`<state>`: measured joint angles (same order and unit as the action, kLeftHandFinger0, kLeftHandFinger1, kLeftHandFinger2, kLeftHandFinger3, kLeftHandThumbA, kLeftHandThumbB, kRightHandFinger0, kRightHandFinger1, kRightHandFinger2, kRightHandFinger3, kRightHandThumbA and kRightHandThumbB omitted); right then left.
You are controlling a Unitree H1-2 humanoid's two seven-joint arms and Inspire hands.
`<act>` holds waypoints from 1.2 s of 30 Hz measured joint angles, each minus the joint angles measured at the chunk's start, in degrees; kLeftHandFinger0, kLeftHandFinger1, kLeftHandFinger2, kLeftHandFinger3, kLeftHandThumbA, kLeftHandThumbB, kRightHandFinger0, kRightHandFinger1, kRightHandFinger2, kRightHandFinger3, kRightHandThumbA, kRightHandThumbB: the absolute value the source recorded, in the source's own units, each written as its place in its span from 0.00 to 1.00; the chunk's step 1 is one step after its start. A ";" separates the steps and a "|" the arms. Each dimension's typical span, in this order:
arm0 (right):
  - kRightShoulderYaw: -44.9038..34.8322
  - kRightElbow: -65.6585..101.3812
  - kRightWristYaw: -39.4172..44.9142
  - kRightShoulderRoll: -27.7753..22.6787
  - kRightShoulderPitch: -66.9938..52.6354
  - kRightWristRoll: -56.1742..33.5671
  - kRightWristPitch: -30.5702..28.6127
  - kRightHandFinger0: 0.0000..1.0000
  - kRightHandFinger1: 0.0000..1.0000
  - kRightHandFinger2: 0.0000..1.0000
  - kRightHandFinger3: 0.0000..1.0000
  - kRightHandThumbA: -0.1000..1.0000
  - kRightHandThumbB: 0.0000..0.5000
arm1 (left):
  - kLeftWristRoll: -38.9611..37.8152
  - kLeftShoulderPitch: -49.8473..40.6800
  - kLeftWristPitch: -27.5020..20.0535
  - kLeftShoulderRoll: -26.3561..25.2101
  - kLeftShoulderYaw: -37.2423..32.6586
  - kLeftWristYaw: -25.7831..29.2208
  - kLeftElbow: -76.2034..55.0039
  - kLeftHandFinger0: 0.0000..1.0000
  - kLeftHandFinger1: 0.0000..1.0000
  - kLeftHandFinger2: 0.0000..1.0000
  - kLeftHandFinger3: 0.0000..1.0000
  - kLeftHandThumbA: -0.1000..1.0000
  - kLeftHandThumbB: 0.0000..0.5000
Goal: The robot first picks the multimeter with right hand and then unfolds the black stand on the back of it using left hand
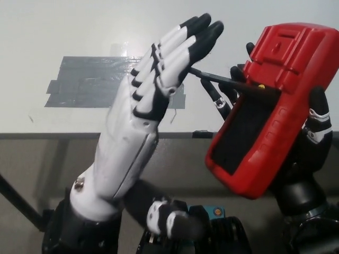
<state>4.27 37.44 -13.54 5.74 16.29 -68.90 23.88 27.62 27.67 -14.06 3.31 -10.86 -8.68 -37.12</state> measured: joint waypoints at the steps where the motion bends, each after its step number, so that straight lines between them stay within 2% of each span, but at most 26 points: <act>1: 0.08 0.00 0.02 0.00 -0.01 0.15 0.00 1.00 0.61 0.00 0.52 0.00 0.29 | 0.67 0.00 -0.15 -0.12 0.12 0.00 0.61 1.00 1.00 1.00 1.00 1.00 0.68; 7: 0.26 0.00 0.08 -0.24 0.00 0.80 0.00 1.00 0.61 0.00 0.53 0.00 0.31 | 2.51 0.02 -1.30 -0.76 0.15 0.01 3.63 1.00 1.00 1.00 1.00 1.00 0.59; 11: 0.26 0.00 0.07 -0.27 0.01 0.85 0.00 1.00 0.61 0.00 0.51 0.00 0.33 | 3.20 -0.07 -2.30 -0.87 0.14 0.06 4.13 1.00 1.00 1.00 1.00 1.00 0.64; 14: 0.24 0.06 0.01 -0.27 0.01 0.83 0.00 1.00 0.60 0.00 0.51 0.00 0.34 | 3.91 -0.44 -2.87 -0.89 0.10 0.06 4.05 1.00 1.00 1.00 1.00 1.00 0.62; 17: 0.21 0.10 -0.05 -0.30 0.02 0.78 0.00 1.00 0.61 0.00 0.51 0.00 0.34 | 4.86 -1.02 -3.46 -0.84 0.09 0.07 3.84 1.00 1.00 1.00 1.00 1.00 0.66; 19: 0.11 0.12 -0.12 -0.36 0.02 0.64 0.00 1.00 0.65 0.00 0.52 0.00 0.39 | 5.65 -1.74 -3.74 -0.71 0.05 0.09 3.22 1.00 0.96 0.97 1.00 1.00 0.68; 21: -0.01 0.30 -0.61 -0.33 0.04 0.54 0.00 1.00 0.60 0.01 0.52 0.00 0.41 | 6.68 -2.52 -4.33 -0.36 0.08 0.30 2.94 1.00 0.87 0.86 1.00 1.00 0.66; 23: -0.15 0.54 -1.33 -0.28 0.07 0.17 0.00 1.00 0.63 0.03 0.53 0.00 0.37 | 7.50 -3.05 -4.91 0.14 0.05 0.84 2.81 1.00 0.81 0.80 1.00 1.00 0.62; 26: -0.48 0.55 -1.61 -0.33 0.15 -0.02 -0.03 1.00 0.66 0.04 0.54 0.00 0.35 | 8.04 -3.86 -5.50 1.06 -0.03 1.48 2.27 1.00 0.76 0.75 1.00 1.00 0.62; 28: -0.64 0.55 -1.62 -0.31 0.26 -0.06 -0.07 1.00 0.61 0.02 0.53 0.00 0.37 | 8.59 -4.49 -5.66 1.53 -0.10 1.63 1.95 1.00 0.73 0.69 1.00 1.00 0.61; 29: -0.69 0.56 -1.70 -0.28 0.28 -0.06 -0.09 1.00 0.56 0.02 0.54 0.00 0.37 | 8.81 -4.70 -5.67 1.69 -0.10 1.69 1.69 1.00 0.73 0.72 1.00 1.00 0.63; 31: -0.76 0.57 -1.77 -0.13 0.34 -0.06 -0.12 1.00 0.54 0.04 0.57 0.00 0.37 | 9.22 -4.97 -5.69 1.94 -0.11 1.81 1.28 1.00 0.73 0.76 1.00 1.00 0.64; 33: -0.81 0.57 -1.82 -0.01 0.53 -0.09 -0.13 1.00 0.55 0.06 0.57 0.00 0.37 | 9.56 -5.26 -5.69 2.27 -0.16 1.93 1.03 1.00 0.70 0.74 1.00 1.00 0.63; 34: -0.81 0.57 -1.85 0.00 0.62 -0.13 -0.12 1.00 0.52 0.06 0.56 0.00 0.39 | 9.68 -5.35 -5.70 2.38 -0.17 2.00 0.97 1.00 0.69 0.72 1.00 1.00 0.63; 35: -0.81 0.57 -1.90 -0.01 0.72 -0.18 -0.12 1.00 0.55 0.05 0.55 0.00 0.40 | 9.81 -5.45 -5.70 2.50 -0.16 2.15 0.93 1.00 0.64 0.66 1.00 1.00 0.62; 36: -0.82 0.57 -2.15 -0.01 0.85 -0.26 -0.12 1.00 0.56 0.06 0.55 0.00 0.39 | 9.95 -5.55 -5.73 2.56 -0.14 2.26 0.92 1.00 0.64 0.67 1.00 1.00 0.61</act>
<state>3.45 38.01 -15.68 5.73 17.14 -69.16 23.76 37.57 22.12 -19.79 5.87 -11.00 -6.42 -36.19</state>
